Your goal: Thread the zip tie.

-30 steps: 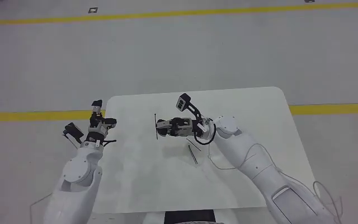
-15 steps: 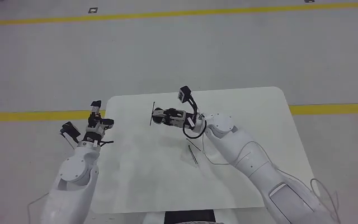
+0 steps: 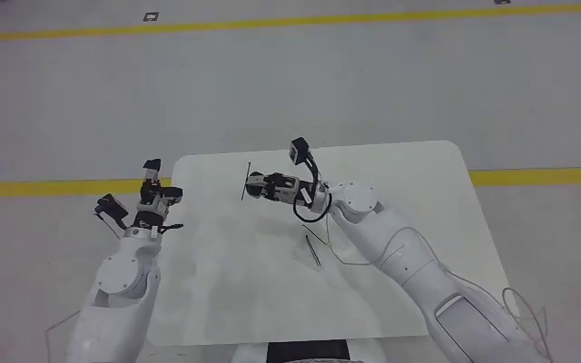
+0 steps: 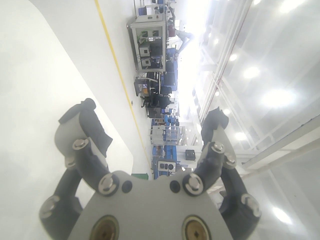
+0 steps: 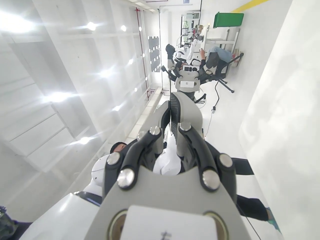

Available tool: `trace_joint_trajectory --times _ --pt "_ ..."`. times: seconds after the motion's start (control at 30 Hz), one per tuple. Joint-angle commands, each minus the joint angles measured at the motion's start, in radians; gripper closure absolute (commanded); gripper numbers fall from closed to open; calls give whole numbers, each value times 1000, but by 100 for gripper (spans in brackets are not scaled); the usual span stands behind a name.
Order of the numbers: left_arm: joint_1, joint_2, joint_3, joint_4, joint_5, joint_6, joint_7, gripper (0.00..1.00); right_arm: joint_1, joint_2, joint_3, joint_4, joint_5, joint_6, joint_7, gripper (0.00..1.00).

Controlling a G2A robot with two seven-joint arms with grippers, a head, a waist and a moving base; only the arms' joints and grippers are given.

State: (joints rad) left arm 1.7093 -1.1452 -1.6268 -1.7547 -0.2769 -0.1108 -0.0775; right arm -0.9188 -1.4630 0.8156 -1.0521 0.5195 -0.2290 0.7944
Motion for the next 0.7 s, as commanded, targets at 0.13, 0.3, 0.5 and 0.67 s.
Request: trace_joint_trajectory --times 0.13,0.3,0.5,0.67 --pt "-1 15 -15 44 445 -229 -5 0 8 -9 -12 -27 -42 98 -110 100" --pt "6 43 15 -16 879 -229 106 0 17 -17 -10 -32 -51 172 -176 100" --pt "10 51 26 -14 947 -229 149 0 18 -18 -6 -32 -48 175 -182 100" --pt "7 52 29 -18 970 -229 142 0 16 -18 -6 -34 -50 175 -185 100"
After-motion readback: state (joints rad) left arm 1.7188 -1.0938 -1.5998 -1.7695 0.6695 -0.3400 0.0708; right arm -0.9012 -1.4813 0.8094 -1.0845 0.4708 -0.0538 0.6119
